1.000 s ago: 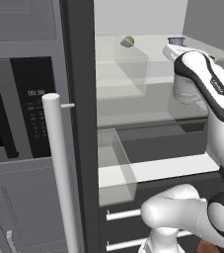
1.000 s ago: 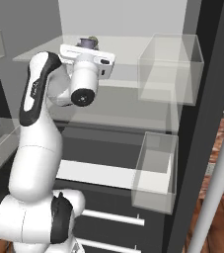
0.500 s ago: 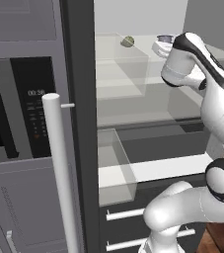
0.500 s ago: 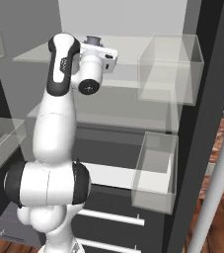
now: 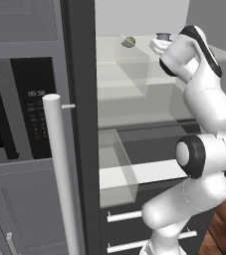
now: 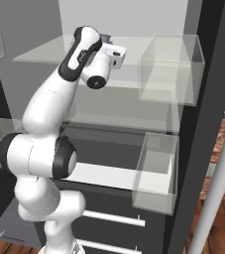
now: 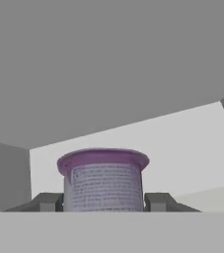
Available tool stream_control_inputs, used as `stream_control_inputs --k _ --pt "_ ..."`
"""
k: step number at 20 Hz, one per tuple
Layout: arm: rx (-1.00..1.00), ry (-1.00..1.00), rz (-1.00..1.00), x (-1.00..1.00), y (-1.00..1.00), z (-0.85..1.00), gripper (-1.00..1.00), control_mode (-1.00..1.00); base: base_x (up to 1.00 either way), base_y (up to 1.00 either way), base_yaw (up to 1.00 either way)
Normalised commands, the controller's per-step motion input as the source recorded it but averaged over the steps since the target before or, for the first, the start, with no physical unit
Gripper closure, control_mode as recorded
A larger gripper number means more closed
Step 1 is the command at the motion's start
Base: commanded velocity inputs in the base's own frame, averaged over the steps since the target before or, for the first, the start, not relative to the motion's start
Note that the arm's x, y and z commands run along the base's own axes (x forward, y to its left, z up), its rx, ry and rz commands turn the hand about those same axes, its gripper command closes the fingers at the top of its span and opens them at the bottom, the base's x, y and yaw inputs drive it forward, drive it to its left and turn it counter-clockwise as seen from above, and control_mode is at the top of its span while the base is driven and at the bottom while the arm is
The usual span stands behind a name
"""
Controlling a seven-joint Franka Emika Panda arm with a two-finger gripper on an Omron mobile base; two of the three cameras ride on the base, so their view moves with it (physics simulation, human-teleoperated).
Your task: Move the yogurt and eggplant from the second highest shelf to the top shelf to make space. Then, place the pitcher from the counter on the cleared second highest shelf.
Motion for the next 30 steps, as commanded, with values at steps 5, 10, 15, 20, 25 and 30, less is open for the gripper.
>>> stream_control_inputs --k 5,10,15,20,25,30 --pt "0.0 0.0 0.0 0.57 -0.29 -0.39 1.0 -1.0 0.0 0.0 0.0" --pt "0.0 0.0 0.0 0.51 -0.27 -0.48 1.0 -1.0 0.0 0.0 0.0" --pt "0.0 0.0 0.0 0.57 -0.26 -0.46 -1.0 -1.0 0.0 0.0 0.0" --pt "0.0 -0.06 0.0 0.32 -0.25 -0.52 -1.0 -1.0 0.0 0.0 0.0" --pt "-0.01 -0.23 0.02 -0.03 -0.16 -0.62 -1.0 -1.0 0.0 0.0 0.0" --pt "-0.01 -0.32 0.05 -0.25 -0.15 -0.63 -1.0 -1.0 0.0 0.0 0.0"
